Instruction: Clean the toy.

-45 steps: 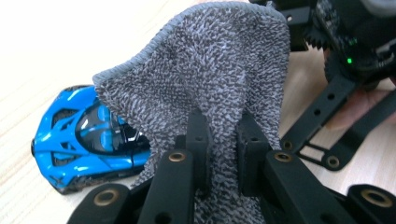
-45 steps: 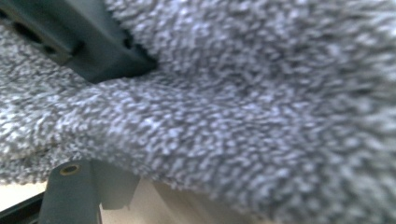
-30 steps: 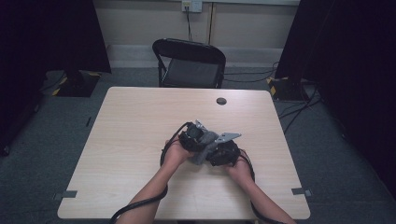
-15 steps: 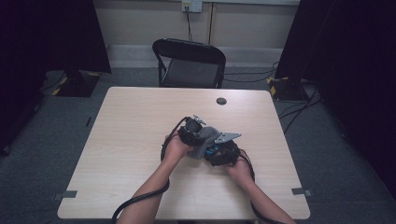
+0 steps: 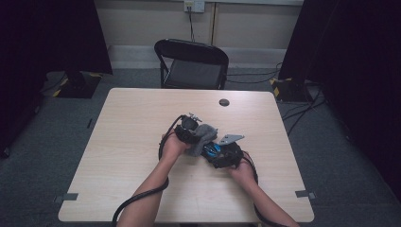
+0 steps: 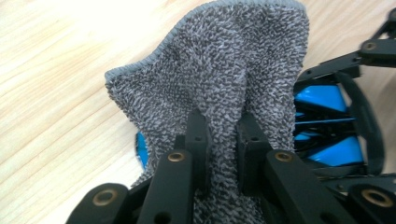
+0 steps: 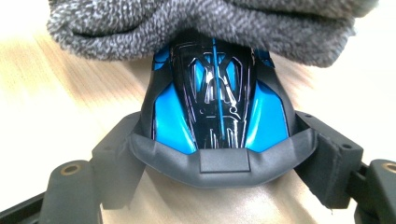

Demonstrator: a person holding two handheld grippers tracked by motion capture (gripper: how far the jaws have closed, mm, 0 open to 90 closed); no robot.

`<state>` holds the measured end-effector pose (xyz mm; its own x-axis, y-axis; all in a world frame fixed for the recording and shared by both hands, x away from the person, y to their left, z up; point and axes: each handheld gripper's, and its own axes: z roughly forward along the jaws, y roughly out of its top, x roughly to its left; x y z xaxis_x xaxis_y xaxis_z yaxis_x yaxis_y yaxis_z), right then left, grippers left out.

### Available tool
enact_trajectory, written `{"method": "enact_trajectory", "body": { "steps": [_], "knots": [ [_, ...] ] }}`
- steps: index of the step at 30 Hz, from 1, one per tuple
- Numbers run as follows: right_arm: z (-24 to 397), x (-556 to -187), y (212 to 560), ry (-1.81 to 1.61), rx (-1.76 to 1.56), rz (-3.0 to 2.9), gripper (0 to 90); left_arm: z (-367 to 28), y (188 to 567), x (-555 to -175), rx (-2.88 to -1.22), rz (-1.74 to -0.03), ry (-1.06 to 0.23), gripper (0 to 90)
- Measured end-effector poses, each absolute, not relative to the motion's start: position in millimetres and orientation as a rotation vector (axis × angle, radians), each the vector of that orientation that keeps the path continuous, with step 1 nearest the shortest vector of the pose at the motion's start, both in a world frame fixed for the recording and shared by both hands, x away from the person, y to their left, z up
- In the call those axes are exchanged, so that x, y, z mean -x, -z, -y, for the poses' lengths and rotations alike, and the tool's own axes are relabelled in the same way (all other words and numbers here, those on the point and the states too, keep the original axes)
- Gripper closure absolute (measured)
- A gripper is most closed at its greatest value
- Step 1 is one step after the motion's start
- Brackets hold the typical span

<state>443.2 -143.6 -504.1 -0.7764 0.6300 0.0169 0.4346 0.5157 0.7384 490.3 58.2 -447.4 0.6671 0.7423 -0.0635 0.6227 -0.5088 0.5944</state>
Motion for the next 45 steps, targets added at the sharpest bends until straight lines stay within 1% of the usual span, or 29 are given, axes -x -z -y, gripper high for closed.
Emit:
{"method": "enact_trajectory", "body": {
  "steps": [12, 32, 37, 45],
  "knots": [
    [144, -443, 504, -1.114, -0.899, -2.506, 24.0, -69, 452, -499, -2.266, -1.100, -0.258, 78.3],
    [144, -443, 504, -1.114, -0.899, -2.506, 24.0, -86, 459, -513, -2.229, -1.188, -0.282, 78.2],
    [144, -443, 504, -1.114, -0.899, -2.506, 24.0, -95, 462, -516, -2.231, -1.211, -0.302, 78.2],
    [144, -443, 504, -1.114, -0.899, -2.506, 24.0, -115, 468, -517, -2.220, -1.274, -0.300, 78.3]
  ]
}}
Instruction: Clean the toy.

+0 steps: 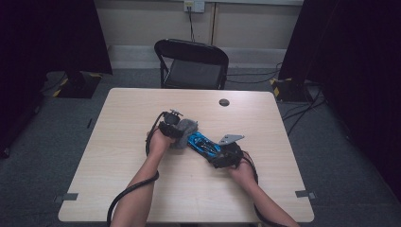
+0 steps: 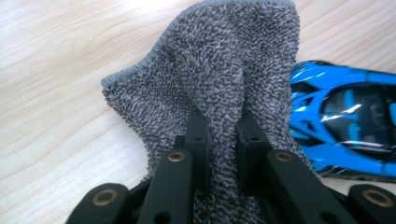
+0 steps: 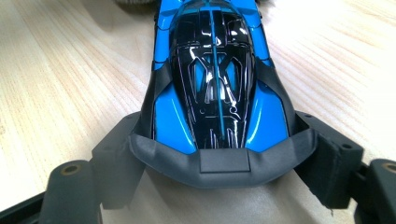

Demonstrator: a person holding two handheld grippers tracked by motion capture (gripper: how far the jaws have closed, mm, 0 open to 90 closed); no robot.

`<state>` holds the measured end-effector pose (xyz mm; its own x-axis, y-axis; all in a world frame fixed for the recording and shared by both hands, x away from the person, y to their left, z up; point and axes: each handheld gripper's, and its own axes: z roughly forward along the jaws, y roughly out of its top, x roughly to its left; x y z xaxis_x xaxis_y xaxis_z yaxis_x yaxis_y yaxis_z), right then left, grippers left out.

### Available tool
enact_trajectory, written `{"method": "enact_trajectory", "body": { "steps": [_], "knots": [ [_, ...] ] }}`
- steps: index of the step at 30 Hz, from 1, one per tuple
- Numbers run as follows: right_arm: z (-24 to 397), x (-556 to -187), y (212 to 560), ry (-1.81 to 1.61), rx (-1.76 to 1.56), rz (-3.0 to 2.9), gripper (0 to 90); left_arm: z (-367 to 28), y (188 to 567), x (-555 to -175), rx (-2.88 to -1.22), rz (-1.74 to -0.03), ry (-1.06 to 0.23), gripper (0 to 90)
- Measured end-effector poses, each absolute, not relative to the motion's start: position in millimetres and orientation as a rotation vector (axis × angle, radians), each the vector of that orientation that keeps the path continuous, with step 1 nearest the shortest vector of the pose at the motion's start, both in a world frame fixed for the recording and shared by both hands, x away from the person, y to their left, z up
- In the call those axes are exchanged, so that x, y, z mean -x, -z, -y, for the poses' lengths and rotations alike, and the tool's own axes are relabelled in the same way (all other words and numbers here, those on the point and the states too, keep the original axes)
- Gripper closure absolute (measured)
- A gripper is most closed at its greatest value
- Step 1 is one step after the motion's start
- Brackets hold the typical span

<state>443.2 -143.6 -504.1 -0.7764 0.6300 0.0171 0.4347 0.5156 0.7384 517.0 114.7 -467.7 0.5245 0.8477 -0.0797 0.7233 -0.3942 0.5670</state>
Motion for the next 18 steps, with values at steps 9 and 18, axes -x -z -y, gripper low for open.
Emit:
{"method": "enact_trajectory", "body": {
  "steps": [9, 18],
  "knots": [
    [144, -443, 504, -1.114, -0.899, -2.505, 24.0, -126, 456, -513, -2.181, -1.273, -0.309, 78.4],
    [144, -443, 504, -1.115, -0.899, -2.505, 24.0, -123, 426, -500, -2.141, -1.197, -0.298, 78.4]
  ]
}}
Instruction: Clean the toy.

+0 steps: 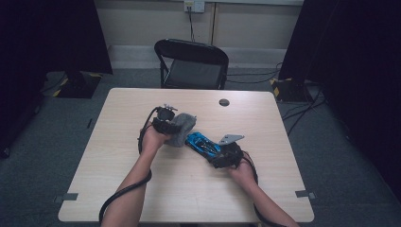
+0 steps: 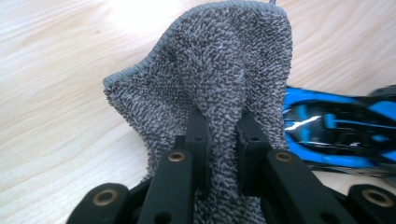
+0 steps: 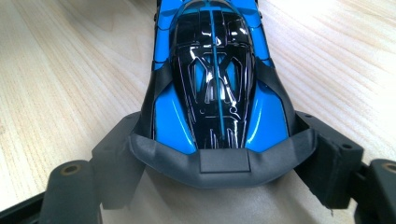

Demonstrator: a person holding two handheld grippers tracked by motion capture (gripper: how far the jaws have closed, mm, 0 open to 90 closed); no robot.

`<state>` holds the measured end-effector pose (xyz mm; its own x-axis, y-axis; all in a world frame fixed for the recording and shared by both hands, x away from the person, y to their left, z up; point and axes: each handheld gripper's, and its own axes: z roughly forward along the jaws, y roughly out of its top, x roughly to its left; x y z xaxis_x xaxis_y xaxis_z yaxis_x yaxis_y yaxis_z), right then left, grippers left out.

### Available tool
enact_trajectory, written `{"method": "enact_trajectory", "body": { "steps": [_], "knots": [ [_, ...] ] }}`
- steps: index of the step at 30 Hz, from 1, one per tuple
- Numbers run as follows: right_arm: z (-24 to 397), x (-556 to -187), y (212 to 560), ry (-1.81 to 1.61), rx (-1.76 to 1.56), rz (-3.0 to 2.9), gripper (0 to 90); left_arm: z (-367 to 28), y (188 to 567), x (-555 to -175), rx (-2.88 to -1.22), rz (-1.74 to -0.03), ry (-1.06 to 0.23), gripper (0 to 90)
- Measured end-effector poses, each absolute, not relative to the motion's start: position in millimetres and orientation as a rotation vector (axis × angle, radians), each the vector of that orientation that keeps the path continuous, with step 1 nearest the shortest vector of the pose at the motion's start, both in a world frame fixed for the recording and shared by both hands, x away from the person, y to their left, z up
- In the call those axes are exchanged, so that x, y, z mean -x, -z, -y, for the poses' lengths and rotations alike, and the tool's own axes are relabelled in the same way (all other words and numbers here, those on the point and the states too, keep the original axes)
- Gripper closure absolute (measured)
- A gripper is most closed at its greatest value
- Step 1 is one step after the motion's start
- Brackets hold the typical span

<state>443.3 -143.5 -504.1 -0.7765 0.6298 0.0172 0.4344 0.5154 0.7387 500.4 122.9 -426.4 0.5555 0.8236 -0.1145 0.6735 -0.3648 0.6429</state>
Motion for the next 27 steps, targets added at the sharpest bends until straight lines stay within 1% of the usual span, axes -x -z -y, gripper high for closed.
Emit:
{"method": "enact_trajectory", "body": {
  "steps": [9, 13, 20, 25, 27],
  "knots": [
    [144, -444, 504, -1.114, -0.895, -2.508, 23.9, -97, 428, -489, -2.155, -1.113, -0.271, 78.4],
    [144, -444, 504, -1.114, -0.894, -2.509, 23.9, -91, 431, -487, -2.167, -1.106, -0.263, 78.4],
    [144, -444, 504, -1.114, -0.894, -2.509, 23.9, -68, 431, -474, -2.208, -0.999, -0.227, 78.5],
    [144, -444, 504, -1.113, -0.894, -2.508, 23.9, -56, 432, -469, -2.224, -0.969, -0.212, 78.5],
    [144, -444, 504, -1.113, -0.894, -2.507, 24.0, -44, 433, -463, -2.242, -0.925, -0.189, 78.5]
  ]
}}
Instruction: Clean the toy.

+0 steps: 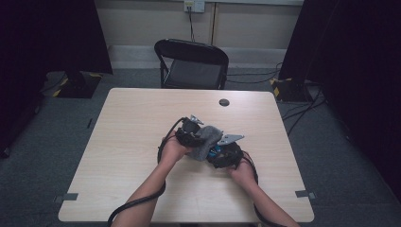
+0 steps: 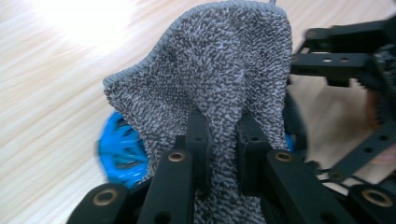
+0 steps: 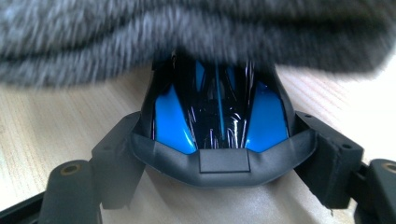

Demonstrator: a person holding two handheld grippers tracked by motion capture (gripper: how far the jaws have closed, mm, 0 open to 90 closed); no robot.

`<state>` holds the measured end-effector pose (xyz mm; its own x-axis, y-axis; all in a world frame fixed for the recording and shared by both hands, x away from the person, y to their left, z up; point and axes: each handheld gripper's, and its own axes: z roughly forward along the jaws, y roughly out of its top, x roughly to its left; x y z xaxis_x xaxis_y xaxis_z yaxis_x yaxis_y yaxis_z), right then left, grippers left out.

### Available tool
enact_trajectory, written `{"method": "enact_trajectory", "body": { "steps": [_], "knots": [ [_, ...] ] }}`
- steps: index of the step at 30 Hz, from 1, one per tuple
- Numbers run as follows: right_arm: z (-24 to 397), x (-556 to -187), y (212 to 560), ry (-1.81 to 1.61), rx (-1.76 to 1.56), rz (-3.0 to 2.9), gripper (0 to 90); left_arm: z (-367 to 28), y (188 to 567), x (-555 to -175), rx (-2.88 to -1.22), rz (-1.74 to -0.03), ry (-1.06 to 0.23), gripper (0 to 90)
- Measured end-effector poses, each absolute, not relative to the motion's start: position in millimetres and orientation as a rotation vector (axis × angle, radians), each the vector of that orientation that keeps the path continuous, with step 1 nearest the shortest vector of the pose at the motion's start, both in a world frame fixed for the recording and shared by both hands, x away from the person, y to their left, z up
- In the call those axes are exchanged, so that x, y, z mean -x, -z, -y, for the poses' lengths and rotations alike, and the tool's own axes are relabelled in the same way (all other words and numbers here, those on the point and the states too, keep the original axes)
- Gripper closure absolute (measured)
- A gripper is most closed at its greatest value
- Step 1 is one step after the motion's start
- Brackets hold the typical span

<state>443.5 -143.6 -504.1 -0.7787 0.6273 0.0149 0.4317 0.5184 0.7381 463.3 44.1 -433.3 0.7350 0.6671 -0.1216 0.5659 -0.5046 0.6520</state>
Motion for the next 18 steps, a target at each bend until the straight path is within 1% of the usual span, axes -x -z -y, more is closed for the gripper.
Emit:
{"method": "enact_trajectory", "body": {
  "steps": [5, 7, 13, 18],
  "knots": [
    [144, -443, 504, -1.113, -0.895, -2.507, 24.0, -29, 435, -458, -2.251, -0.879, -0.163, 78.5],
    [144, -443, 504, -1.114, -0.895, -2.507, 24.0, -24, 436, -457, -2.268, -0.864, -0.175, 78.5],
    [144, -444, 504, -1.113, -0.893, -2.508, 23.9, -17, 445, -458, -2.309, -0.860, -0.150, 78.7],
    [144, -444, 504, -1.114, -0.894, -2.508, 24.0, -18, 449, -457, -2.298, -0.856, -0.145, 78.9]
  ]
}}
